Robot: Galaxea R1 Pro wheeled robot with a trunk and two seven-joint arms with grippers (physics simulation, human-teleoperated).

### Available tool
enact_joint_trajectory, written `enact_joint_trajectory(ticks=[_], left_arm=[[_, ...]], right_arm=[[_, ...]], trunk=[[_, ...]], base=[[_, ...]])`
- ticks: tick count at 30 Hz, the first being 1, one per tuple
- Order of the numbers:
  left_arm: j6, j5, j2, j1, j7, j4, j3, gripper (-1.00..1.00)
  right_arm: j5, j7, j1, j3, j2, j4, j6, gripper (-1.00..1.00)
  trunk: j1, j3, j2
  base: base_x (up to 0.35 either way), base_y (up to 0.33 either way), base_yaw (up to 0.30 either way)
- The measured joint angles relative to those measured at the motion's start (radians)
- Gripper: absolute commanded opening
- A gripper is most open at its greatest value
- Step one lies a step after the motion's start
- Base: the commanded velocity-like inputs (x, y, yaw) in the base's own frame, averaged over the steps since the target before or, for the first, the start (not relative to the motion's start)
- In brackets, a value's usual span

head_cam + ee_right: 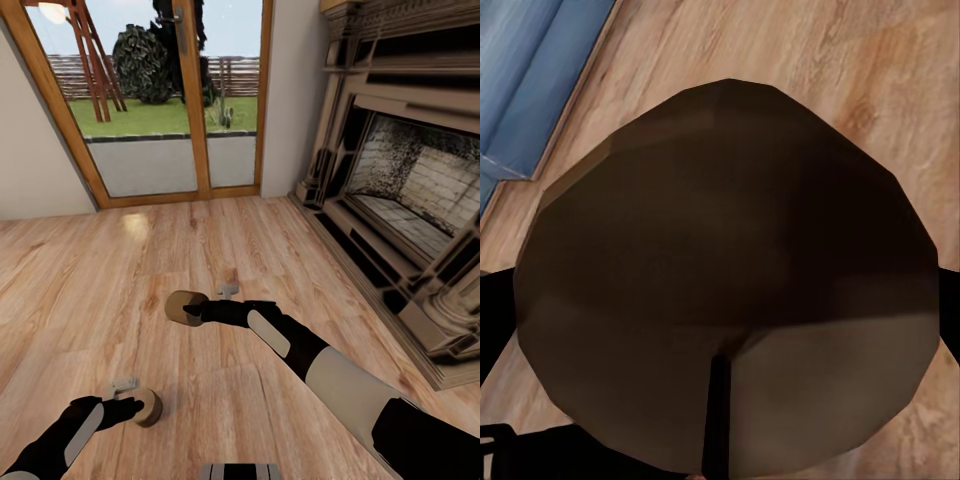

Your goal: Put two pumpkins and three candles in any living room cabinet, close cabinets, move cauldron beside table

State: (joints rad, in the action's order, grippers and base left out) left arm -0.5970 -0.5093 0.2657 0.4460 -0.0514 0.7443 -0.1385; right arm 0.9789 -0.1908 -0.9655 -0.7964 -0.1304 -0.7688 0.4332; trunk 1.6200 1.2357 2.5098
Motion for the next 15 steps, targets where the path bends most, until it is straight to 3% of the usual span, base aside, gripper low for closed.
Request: enact_joint_trajectory(ticks=[9, 15], left_arm=[[0.021, 0.000, 0.000, 0.000, -0.001, 0.000, -0.020, 1.00], [0.033, -0.001, 0.000, 0.000, -0.001, 0.000, -0.022, 1.00]], right_arm=[[0.001, 0.001, 0.000, -0.001, 0.000, 0.000, -0.002, -1.00], [0.001, 0.001, 0.000, -0.001, 0.000, 0.000, -0.003, -1.00]], trunk=[[0.000, 0.004, 0.000], [0.000, 0.004, 0.000]], base=[[0.001, 0.000, 0.000], [0.211, 0.000, 0.000]])
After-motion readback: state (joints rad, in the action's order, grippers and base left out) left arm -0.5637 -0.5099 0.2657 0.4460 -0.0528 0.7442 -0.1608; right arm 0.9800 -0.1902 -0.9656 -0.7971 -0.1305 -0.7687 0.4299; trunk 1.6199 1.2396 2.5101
